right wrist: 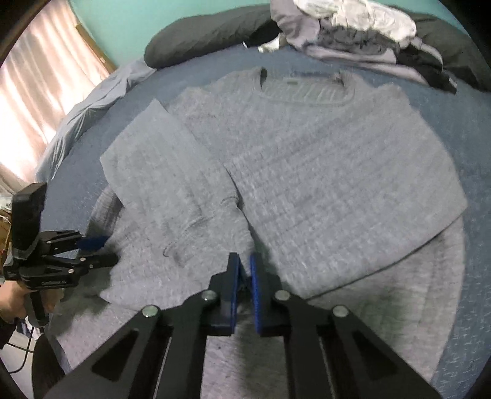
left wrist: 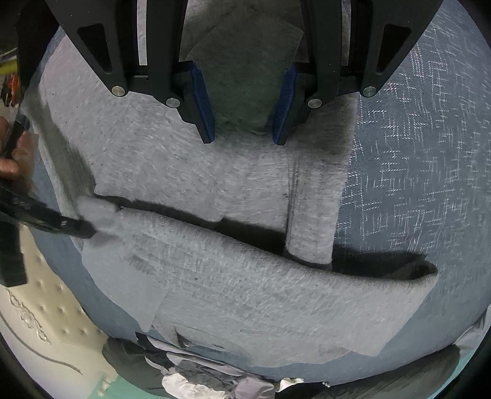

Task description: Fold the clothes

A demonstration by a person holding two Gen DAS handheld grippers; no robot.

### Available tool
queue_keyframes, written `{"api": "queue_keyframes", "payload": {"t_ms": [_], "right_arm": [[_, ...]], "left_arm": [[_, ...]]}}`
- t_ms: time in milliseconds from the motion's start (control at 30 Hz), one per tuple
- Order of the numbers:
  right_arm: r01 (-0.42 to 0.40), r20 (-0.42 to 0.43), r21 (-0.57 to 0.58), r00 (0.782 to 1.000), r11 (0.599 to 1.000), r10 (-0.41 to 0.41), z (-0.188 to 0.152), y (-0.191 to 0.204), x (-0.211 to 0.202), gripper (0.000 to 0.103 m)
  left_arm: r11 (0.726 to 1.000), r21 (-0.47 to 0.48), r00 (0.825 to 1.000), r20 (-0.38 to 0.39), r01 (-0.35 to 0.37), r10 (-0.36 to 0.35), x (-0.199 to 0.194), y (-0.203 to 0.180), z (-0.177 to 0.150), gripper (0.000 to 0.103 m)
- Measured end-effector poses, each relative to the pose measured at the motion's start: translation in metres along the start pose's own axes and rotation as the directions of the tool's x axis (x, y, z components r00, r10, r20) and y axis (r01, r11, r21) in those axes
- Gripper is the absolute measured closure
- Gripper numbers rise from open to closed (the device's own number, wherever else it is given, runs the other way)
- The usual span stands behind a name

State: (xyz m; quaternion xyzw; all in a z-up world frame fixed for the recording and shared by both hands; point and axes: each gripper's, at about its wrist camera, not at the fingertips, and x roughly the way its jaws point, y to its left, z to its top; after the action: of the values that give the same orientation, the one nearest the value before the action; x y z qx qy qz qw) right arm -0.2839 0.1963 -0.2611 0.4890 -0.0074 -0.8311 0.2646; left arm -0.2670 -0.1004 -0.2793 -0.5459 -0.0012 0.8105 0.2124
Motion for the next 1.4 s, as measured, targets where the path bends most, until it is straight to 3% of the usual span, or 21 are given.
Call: {"api": "queue_keyframes", "payload": {"t_ms": [267,567,700,1000,1100,1400], "right_arm": [[-0.035,0.096,-0.050,0.995,0.998,0.040,0.011,0.018,-0.086,0.096],[0.028,0.166,-0.035,0.986,0.999,-0.021,-0.001,-0.007,-0.168,0.096],[0.050,0.203,-0.012,0.978,0.999,-0.047,-0.004,-0.024,-0.198,0.096],[0.067,0.183,0.036,0.980,0.997,-0.072,-0.028,-0.055,-0.211,0.097],[0.063,0.175,0.051,0.982,0.997,-0.071,-0.036,-0.061,-0.210,0.096],[0.073,0.205,0.082,0.975,0.994,-0.089,-0.045,-0.078,-0.226,0.097]], "left_arm": [[0.997,-0.076,0.998,0.058,-0.036,0.040,-0.014,-0.002,0.001,0.060],[0.989,-0.131,0.989,0.123,-0.068,0.084,-0.031,0.000,0.031,0.060],[0.984,-0.140,0.986,0.113,-0.108,0.124,-0.020,0.011,0.046,0.060],[0.975,-0.166,0.979,0.115,-0.147,0.168,-0.007,0.038,0.075,0.060],[0.981,-0.131,0.980,0.116,-0.145,0.161,0.000,0.038,0.082,0.060],[0.983,-0.146,0.981,0.143,-0.108,0.129,0.008,0.042,0.108,0.060]]}}
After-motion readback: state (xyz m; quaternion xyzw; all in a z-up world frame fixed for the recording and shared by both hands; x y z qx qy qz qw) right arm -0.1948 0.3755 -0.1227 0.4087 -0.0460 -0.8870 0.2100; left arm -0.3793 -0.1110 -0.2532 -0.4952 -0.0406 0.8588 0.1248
